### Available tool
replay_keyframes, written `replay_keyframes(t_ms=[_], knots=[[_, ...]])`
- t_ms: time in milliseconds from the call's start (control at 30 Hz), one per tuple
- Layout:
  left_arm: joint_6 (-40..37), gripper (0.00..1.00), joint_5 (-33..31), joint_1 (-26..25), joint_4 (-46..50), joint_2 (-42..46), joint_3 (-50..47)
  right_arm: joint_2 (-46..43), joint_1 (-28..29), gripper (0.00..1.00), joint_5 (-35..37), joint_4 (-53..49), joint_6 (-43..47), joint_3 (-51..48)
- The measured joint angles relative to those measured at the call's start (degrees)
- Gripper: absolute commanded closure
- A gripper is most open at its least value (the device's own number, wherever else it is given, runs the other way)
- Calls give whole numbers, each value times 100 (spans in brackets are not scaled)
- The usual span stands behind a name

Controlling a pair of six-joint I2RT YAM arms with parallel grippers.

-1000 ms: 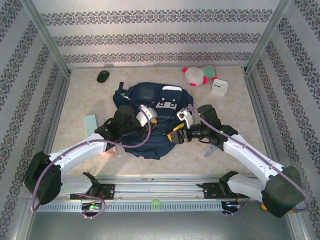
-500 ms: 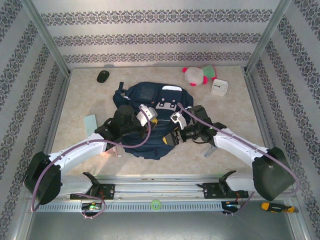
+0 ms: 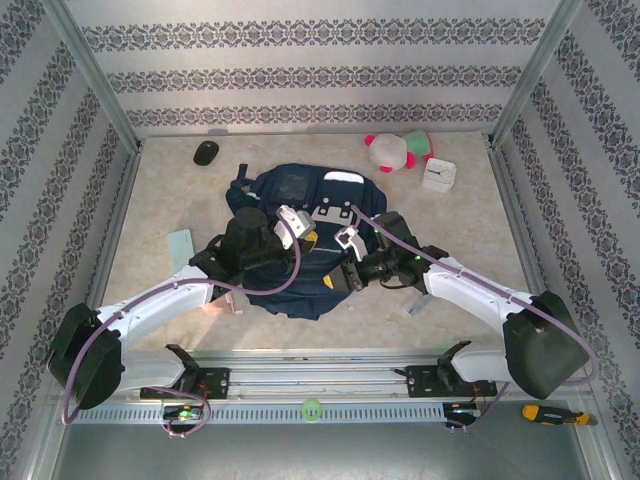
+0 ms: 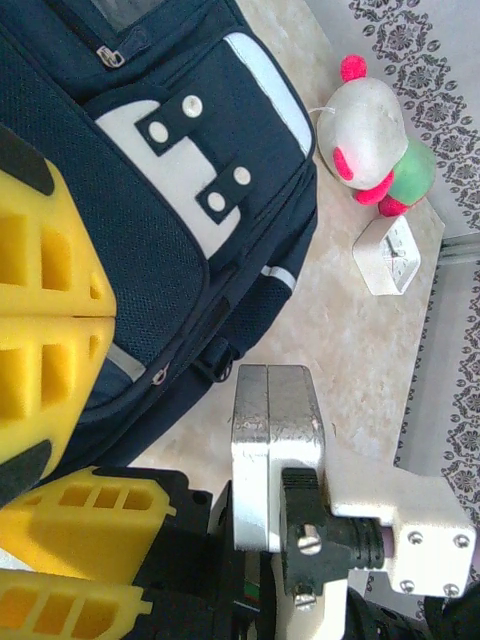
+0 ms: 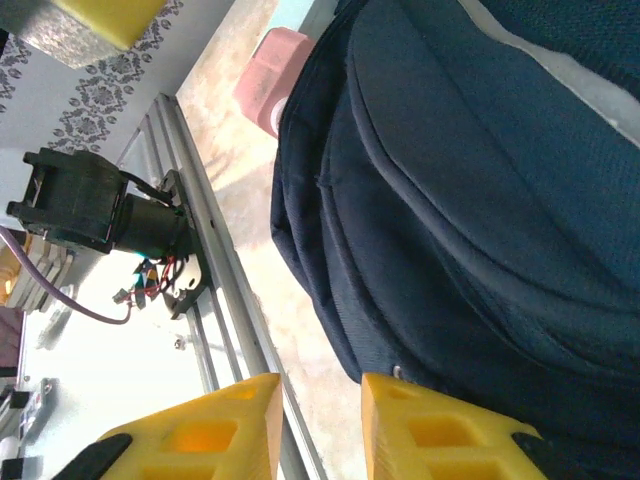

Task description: Pack books, pencil case, and school supplies into a backpack

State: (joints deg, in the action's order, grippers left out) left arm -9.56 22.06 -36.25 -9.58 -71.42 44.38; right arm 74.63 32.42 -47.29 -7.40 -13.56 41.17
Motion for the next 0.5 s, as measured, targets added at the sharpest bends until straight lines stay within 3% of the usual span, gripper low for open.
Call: replay_keyframes(t_ms=[100,167,367,500], knots=[[111,91,-2,0,-2,0,0,-2,4,59,57,9,-170,0],[299,79,-4,0,0,7,0,-57,-61,46,136,-28,-411,0],[837,59,-155,-7,164,175,-140,-632,-518,37,667,-236,-1617,-11],[1379,50,-544,-7,332,459,-540,-1019,-284,36,1233,-514,-1497,-4]])
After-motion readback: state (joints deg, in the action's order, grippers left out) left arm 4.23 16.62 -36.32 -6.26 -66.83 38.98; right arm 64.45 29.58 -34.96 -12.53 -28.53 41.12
